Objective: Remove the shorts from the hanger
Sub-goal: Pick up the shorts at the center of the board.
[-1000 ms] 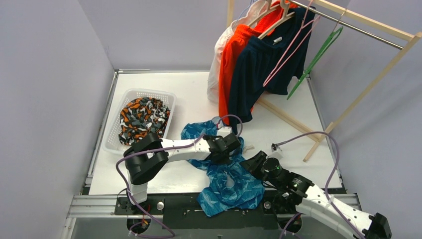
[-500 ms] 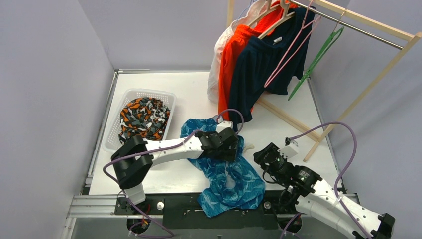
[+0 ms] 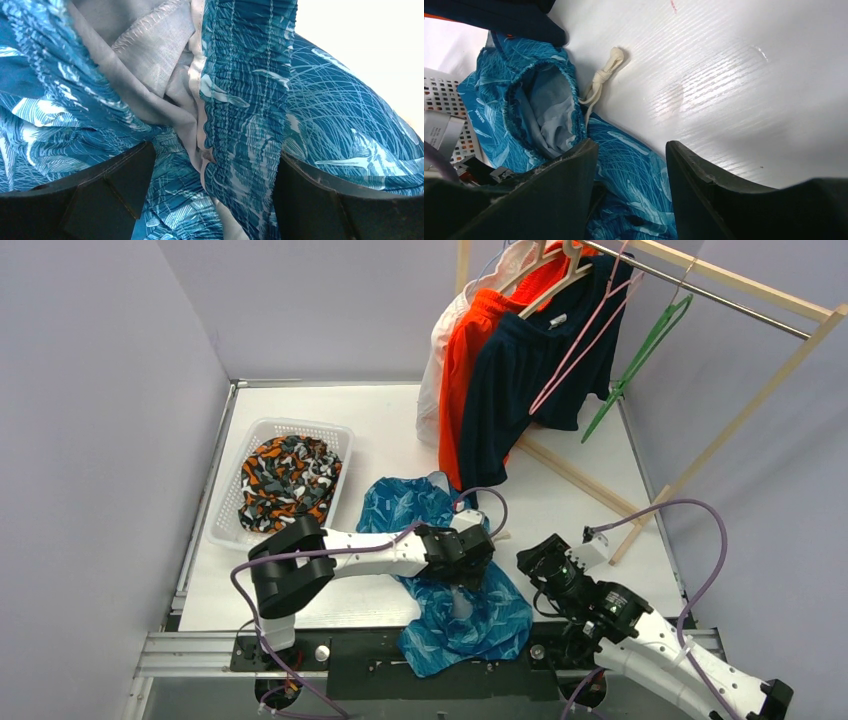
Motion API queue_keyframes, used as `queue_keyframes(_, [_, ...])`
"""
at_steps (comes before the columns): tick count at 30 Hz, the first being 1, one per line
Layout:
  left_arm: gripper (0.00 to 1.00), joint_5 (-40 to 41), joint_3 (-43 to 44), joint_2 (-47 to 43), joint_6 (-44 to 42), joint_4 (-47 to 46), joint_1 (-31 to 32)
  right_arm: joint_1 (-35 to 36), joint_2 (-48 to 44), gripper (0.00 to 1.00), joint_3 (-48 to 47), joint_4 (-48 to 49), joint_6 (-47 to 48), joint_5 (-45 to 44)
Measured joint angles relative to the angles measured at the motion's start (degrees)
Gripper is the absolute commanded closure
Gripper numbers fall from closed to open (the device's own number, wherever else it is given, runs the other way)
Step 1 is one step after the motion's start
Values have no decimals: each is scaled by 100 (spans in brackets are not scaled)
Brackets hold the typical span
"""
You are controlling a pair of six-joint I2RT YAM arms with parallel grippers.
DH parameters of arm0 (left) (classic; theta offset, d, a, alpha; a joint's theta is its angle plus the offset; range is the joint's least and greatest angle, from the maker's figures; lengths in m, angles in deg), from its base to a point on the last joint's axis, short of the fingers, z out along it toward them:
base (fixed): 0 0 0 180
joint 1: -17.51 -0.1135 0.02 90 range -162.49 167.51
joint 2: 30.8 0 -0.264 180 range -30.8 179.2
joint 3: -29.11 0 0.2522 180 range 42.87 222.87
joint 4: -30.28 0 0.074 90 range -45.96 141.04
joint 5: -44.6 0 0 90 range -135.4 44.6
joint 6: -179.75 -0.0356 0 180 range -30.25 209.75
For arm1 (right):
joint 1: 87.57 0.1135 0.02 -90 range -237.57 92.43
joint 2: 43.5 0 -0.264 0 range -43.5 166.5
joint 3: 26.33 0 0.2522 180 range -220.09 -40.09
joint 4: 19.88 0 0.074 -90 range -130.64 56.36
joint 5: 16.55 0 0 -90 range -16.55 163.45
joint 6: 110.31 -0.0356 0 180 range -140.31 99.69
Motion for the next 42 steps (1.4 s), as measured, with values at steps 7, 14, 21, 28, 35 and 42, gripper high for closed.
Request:
queue_keyframes(7, [63, 345, 153, 195, 20, 142, 105, 0, -122, 45, 146, -46, -63, 7])
queue_keyframes(14, [100, 715, 114, 190, 59, 256, 59, 0, 22, 45, 146, -39, -28, 59])
queue_keyframes(21, [100, 1394, -153, -170, 203, 501, 33, 0, 48, 45, 146, -2, 33, 116])
queue_keyframes(28, [100, 2608, -354, -1875, -251, 826, -192, 0, 22, 45, 151, 166, 50, 177])
queue_keyframes(35, [100, 3622, -219, -3512, -1679, 483, -748, 0, 37, 45, 323, 435, 48, 275])
queue_keyframes(42, [100, 4098, 96, -4030, -3689, -352, -2138, 0, 341, 45, 334, 708, 63, 417])
